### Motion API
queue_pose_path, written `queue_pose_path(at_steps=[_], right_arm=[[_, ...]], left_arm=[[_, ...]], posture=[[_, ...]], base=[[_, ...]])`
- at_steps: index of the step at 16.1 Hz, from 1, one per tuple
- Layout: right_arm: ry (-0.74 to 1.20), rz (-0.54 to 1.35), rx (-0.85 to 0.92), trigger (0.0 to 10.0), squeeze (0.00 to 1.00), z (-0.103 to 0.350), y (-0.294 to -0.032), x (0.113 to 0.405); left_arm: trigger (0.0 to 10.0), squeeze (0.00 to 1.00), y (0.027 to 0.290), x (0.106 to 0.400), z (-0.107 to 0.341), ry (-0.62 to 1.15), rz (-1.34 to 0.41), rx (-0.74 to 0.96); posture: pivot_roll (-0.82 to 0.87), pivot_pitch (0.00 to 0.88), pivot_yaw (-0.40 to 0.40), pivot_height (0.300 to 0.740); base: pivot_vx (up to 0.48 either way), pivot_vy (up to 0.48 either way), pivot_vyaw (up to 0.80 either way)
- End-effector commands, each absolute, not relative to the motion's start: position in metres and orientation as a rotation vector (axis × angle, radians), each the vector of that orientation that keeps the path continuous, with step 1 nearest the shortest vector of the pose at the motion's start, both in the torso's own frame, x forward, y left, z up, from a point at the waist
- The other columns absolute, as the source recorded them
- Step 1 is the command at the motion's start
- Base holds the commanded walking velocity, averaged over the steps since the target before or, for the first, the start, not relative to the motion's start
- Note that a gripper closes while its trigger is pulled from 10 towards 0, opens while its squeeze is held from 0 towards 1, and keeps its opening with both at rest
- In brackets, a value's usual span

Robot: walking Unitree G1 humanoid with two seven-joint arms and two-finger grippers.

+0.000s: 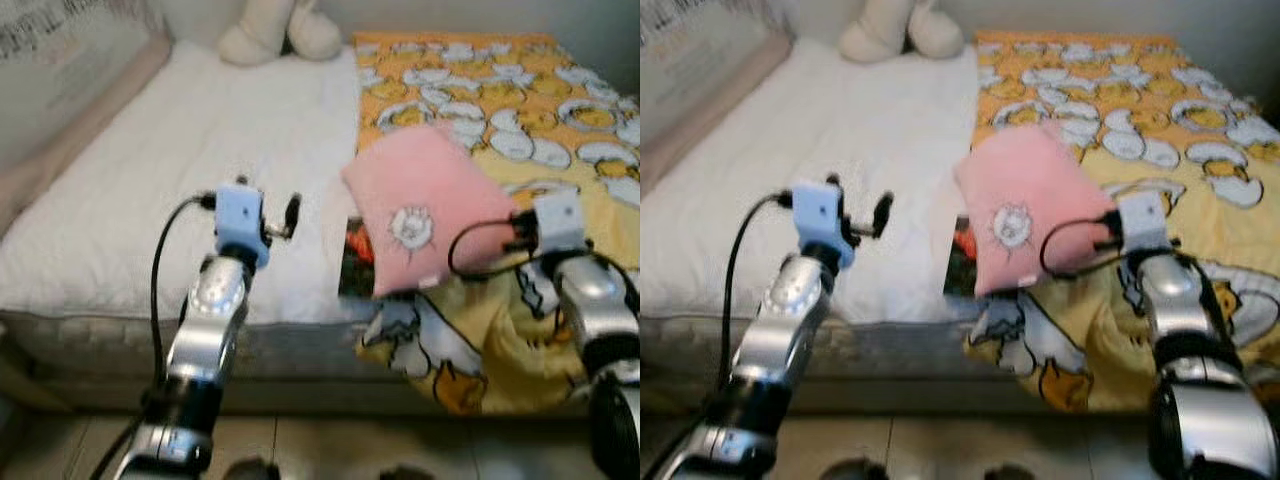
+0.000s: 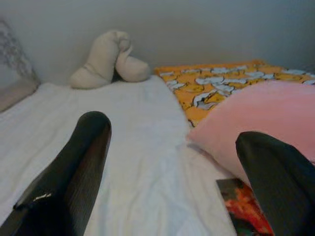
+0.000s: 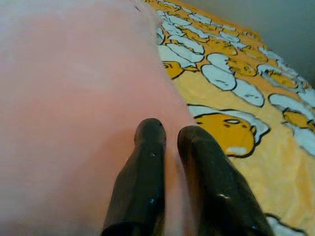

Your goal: Clean up the room

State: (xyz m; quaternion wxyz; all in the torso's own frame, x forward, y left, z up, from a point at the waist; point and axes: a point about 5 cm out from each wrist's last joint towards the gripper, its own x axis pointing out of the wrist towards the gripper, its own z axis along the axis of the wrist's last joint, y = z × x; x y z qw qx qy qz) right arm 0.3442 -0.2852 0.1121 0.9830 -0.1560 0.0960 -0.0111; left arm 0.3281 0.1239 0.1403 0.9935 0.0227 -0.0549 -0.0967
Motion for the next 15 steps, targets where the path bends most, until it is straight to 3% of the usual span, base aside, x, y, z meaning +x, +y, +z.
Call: queue_pose_path(at_steps=[1,5,9,12,13,14,15], right_arm=[[0.191,-0.054,-0.260,10.0,1.00,0.113,-0.285,0.346],[0.196,-0.109,-0.314,10.0,1.00,0.114,-0.295,0.343],[-0.088,-0.215,-0.279,10.0,1.00,0.158,-0.299,0.350],[-0.193,-0.231,-0.230,10.0,1.00,0.148,-0.276,0.334],[-0.196,-0.186,-0.202,10.0,1.00,0.131,-0.255,0.322],[-0.169,-0.135,-0.175,10.0,1.00,0.117,-0.238,0.315],[-0.120,-0.078,-0.119,10.0,1.00,0.098,-0.216,0.305]], left_arm=[[10.0,0.00,0.130,0.329,0.140,-0.108,-0.170,0.054],[10.0,0.00,0.131,0.328,0.140,-0.112,-0.167,0.054],[10.0,0.00,0.131,0.324,0.142,-0.132,-0.156,0.072],[10.0,0.00,0.126,0.316,0.138,-0.120,-0.162,0.073],[10.0,0.01,0.126,0.313,0.134,-0.106,-0.147,0.061],[10.0,1.00,0.128,0.310,0.128,-0.090,-0.131,0.043],[10.0,1.00,0.131,0.306,0.118,-0.045,-0.092,0.045]], posture=[[-0.10,0.000,0.020,0.740],[-0.09,0.000,0.017,0.740],[-0.08,0.000,-0.004,0.740],[-0.07,0.000,-0.027,0.740],[-0.06,0.000,-0.039,0.740],[-0.06,0.000,-0.043,0.740],[-0.05,0.000,-0.043,0.740]], base=[[0.000,0.000,0.00],[0.000,0.000,0.00],[0.000,0.000,0.00],[0.000,0.000,0.00],[0.000,0.000,0.00],[0.000,0.000,0.00],[0.000,0.000,0.00]])
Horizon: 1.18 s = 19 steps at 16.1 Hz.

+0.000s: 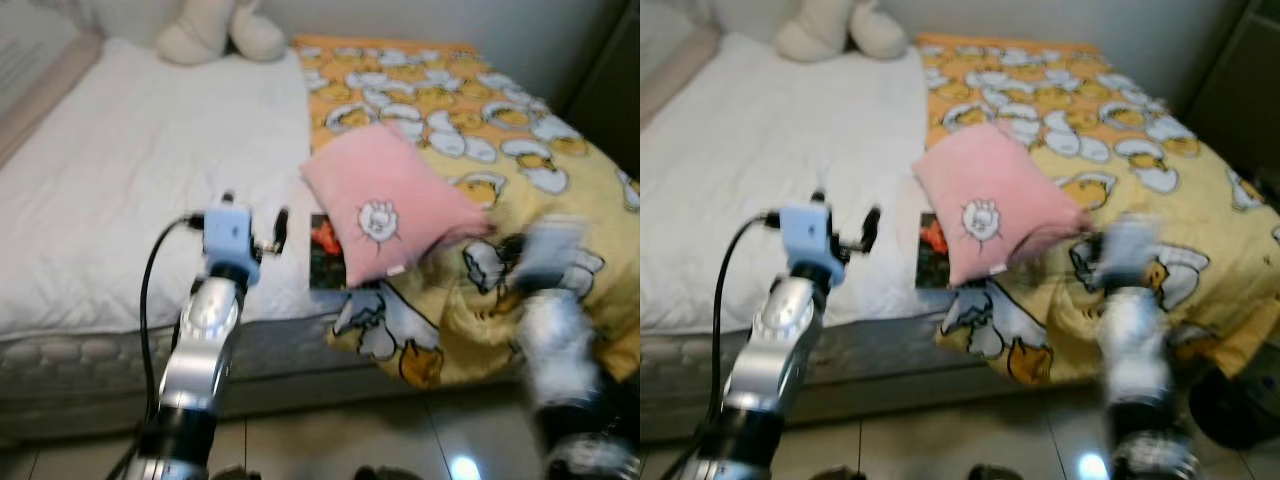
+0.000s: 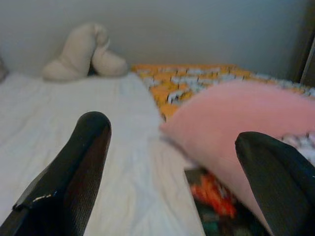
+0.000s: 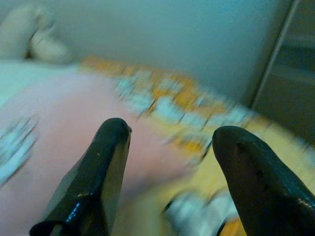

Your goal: Clean up the room

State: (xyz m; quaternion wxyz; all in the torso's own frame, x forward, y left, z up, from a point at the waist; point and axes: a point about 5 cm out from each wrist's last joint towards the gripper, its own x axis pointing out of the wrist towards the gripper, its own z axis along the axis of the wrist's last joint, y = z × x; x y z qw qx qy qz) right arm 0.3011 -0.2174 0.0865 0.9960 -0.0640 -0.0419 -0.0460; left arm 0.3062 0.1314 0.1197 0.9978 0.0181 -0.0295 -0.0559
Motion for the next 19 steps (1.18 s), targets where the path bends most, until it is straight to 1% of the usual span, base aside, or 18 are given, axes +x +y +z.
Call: queue_pose_path(at_steps=[1,2,3,4,5,6,8,9,11,12,14,15,16,19], right_arm=[[-0.102,-0.066,-0.098,10.0,1.00,0.093,-0.211,0.303],[-0.085,0.038,-0.074,10.0,1.00,0.092,-0.193,0.306],[-0.097,0.077,-0.070,10.0,1.00,0.098,-0.185,0.311],[-0.085,0.084,-0.071,10.0,0.52,0.100,-0.184,0.316],[-0.071,0.084,-0.071,10.0,0.00,0.101,-0.182,0.317],[-0.062,0.097,-0.059,10.0,0.00,0.102,-0.181,0.318],[-0.042,0.117,-0.046,10.0,0.00,0.099,-0.179,0.318],[-0.011,0.120,-0.043,10.0,0.00,0.094,-0.182,0.315],[0.023,0.126,-0.055,10.0,0.00,0.088,-0.186,0.313],[0.026,0.127,-0.059,10.0,0.00,0.089,-0.186,0.313],[0.019,0.102,-0.047,10.0,0.00,0.093,-0.189,0.317],[-0.013,0.097,-0.015,10.0,1.00,0.098,-0.189,0.319],[-0.038,0.101,0.001,10.0,1.00,0.102,-0.189,0.320],[-0.026,0.079,-0.025,10.0,1.00,0.103,-0.188,0.324]], left_arm=[[10.0,1.00,0.132,0.306,0.115,-0.029,-0.079,0.052],[10.0,1.00,0.134,0.308,0.110,-0.001,-0.055,0.046],[10.0,1.00,0.138,0.312,0.110,0.004,-0.034,0.012],[10.0,1.00,0.143,0.316,0.111,0.001,-0.018,0.010],[10.0,1.00,0.146,0.318,0.111,0.008,-0.001,0.015],[10.0,1.00,0.148,0.320,0.109,0.025,0.017,0.002],[10.0,1.00,0.145,0.319,0.106,0.031,-0.010,0.018],[10.0,0.00,0.136,0.317,0.104,0.022,-0.047,0.058],[10.0,0.00,0.134,0.317,0.102,0.033,-0.028,0.022],[10.0,0.00,0.136,0.319,0.101,0.038,-0.002,0.032],[10.0,0.00,0.135,0.323,0.104,0.020,-0.012,0.030],[10.0,0.00,0.135,0.325,0.105,0.023,-0.006,0.026],[10.0,0.00,0.135,0.328,0.106,0.022,-0.002,0.019],[10.0,0.00,0.130,0.333,0.113,-0.001,-0.026,0.013]], posture=[[-0.05,0.000,-0.043,0.740],[-0.05,0.000,-0.040,0.740],[-0.05,0.000,-0.038,0.740],[-0.05,0.000,-0.035,0.740],[-0.06,0.000,-0.033,0.740],[-0.06,0.000,-0.032,0.740],[-0.07,0.000,-0.043,0.740],[-0.07,0.000,-0.066,0.740],[-0.08,0.000,-0.089,0.740],[-0.08,0.000,-0.092,0.740],[-0.10,0.000,-0.084,0.740],[-0.10,0.000,-0.075,0.740],[-0.10,0.000,-0.067,0.740],[-0.12,0.000,-0.044,0.740]], base=[[0.000,0.000,0.00],[0.000,0.000,0.00],[0.000,0.000,0.00],[0.000,-0.428,0.00],[0.000,-0.431,0.00],[0.000,-0.431,0.00],[0.000,-0.431,0.00],[0.266,-0.398,0.00],[0.000,0.000,0.00],[0.000,0.000,0.00],[0.120,-0.330,0.00],[0.266,-0.398,0.00],[0.266,-0.398,0.00],[0.268,-0.395,0.00]])
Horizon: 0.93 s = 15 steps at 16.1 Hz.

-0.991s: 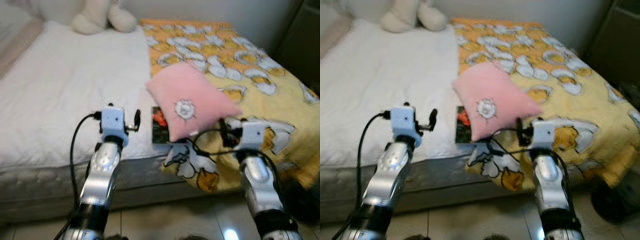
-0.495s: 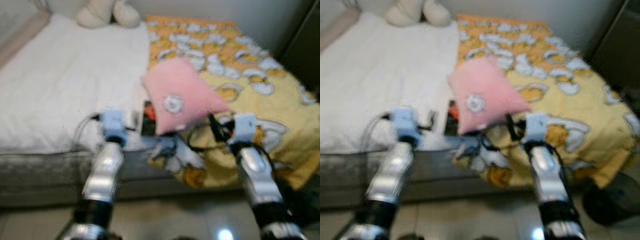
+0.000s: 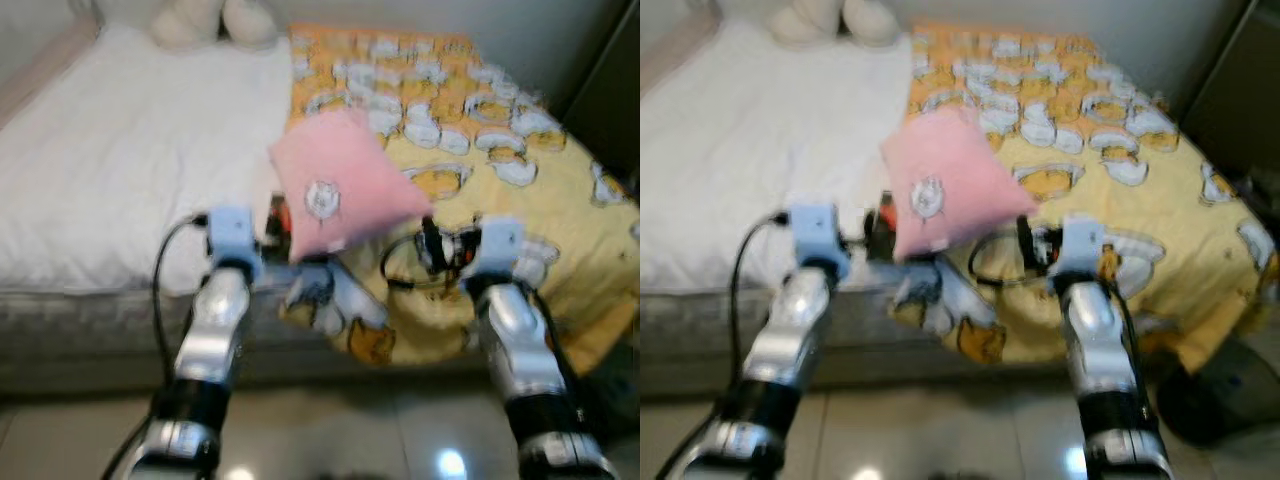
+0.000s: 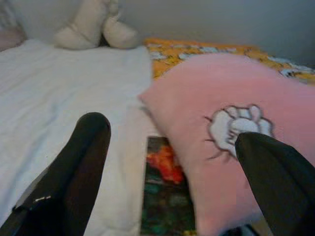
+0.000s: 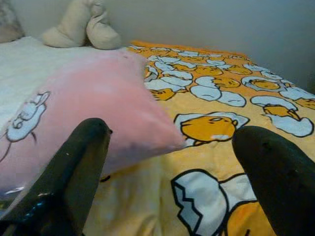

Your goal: Clean up the room

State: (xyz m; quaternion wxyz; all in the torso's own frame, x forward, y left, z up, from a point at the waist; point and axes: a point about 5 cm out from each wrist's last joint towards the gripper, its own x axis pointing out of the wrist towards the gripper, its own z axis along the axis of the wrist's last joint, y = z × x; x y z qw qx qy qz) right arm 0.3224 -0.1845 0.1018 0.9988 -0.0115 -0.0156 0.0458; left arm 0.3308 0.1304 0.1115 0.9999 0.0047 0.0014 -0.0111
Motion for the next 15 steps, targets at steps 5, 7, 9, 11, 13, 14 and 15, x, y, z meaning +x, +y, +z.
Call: queue_pose_path(at_steps=[5,7,9,11,13,14,15], right_arm=[[-0.031,0.073,-0.040,10.0,0.00,0.106,-0.186,0.326],[-0.033,0.073,-0.040,10.0,0.00,0.106,-0.185,0.327],[-0.043,0.079,-0.051,10.0,0.00,0.108,-0.183,0.329],[-0.055,0.088,-0.058,10.0,0.00,0.112,-0.180,0.331],[-0.054,0.096,-0.058,10.0,0.00,0.113,-0.178,0.333],[-0.057,0.101,-0.056,10.0,0.00,0.114,-0.177,0.334],[-0.058,0.107,-0.056,10.0,0.00,0.114,-0.176,0.335]], left_arm=[[10.0,0.00,0.128,0.336,0.120,-0.054,-0.036,0.059],[10.0,0.00,0.128,0.336,0.126,-0.085,-0.066,0.013],[10.0,0.00,0.127,0.336,0.129,-0.095,-0.069,-0.013],[10.0,0.00,0.126,0.337,0.129,-0.091,-0.060,-0.030],[10.0,0.00,0.127,0.337,0.127,-0.078,-0.044,-0.058],[10.0,0.00,0.128,0.337,0.127,-0.077,-0.042,-0.060],[10.0,0.00,0.129,0.337,0.127,-0.078,-0.040,-0.060]], posture=[[-0.11,0.000,-0.034,0.740],[-0.11,0.000,-0.034,0.740],[-0.11,0.000,-0.033,0.740],[-0.10,0.000,-0.032,0.740],[-0.10,0.000,-0.032,0.740],[-0.10,0.000,-0.032,0.740],[-0.10,0.000,-0.031,0.740]], base=[[0.113,-0.153,0.00],[0.156,0.000,0.00],[0.480,0.000,0.00],[0.480,0.000,0.00],[0.480,0.000,0.00],[0.480,0.000,0.00],[0.480,0.000,0.00]])
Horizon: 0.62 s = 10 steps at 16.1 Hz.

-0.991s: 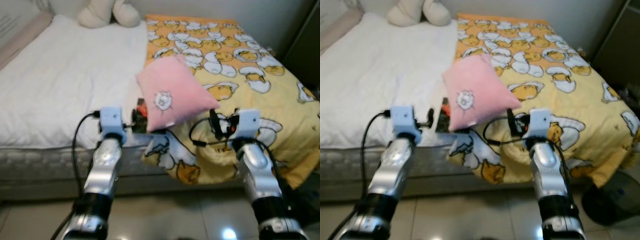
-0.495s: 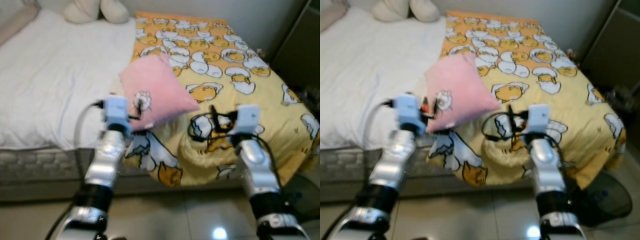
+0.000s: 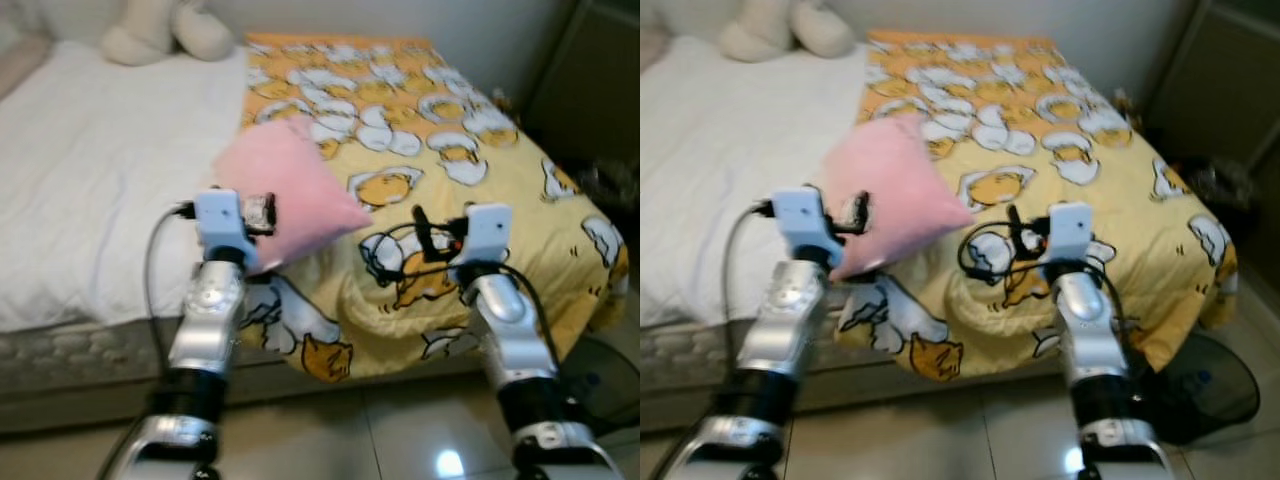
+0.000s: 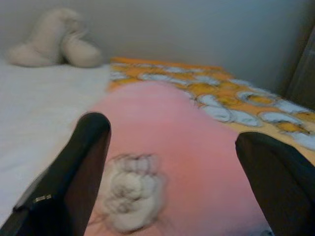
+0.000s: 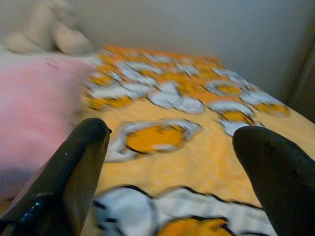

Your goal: Clean up the room

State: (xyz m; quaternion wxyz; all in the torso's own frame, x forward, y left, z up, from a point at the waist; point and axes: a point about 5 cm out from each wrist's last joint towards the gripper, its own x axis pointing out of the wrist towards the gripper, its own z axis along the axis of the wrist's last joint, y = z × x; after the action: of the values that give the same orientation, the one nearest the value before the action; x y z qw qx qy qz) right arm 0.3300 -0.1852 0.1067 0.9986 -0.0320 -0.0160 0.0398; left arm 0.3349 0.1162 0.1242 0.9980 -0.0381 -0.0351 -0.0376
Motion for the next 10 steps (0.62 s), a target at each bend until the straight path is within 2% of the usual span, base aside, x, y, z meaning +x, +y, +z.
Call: queue_pose_path(at_steps=[1,5,9,10], right_arm=[[-0.059,0.110,-0.055,10.0,0.00,0.115,-0.176,0.335],[-0.073,0.128,-0.049,10.0,0.00,0.120,-0.173,0.338],[-0.098,0.159,-0.034,10.0,0.00,0.132,-0.169,0.345],[-0.089,0.159,-0.048,10.0,0.00,0.134,-0.169,0.348]], left_arm=[[10.0,0.00,0.129,0.337,0.128,-0.079,-0.038,-0.060],[10.0,0.00,0.136,0.337,0.130,-0.090,0.006,-0.081],[10.0,0.00,0.137,0.337,0.132,-0.096,0.010,-0.083],[10.0,0.00,0.135,0.338,0.135,-0.108,-0.009,-0.066]], posture=[[-0.10,0.000,-0.031,0.740],[-0.10,0.000,-0.030,0.740],[-0.09,0.000,-0.029,0.740],[-0.09,0.000,-0.030,0.740]], base=[[0.480,0.000,0.00],[0.461,0.000,0.00],[0.362,0.312,0.00],[0.360,0.319,0.45]])
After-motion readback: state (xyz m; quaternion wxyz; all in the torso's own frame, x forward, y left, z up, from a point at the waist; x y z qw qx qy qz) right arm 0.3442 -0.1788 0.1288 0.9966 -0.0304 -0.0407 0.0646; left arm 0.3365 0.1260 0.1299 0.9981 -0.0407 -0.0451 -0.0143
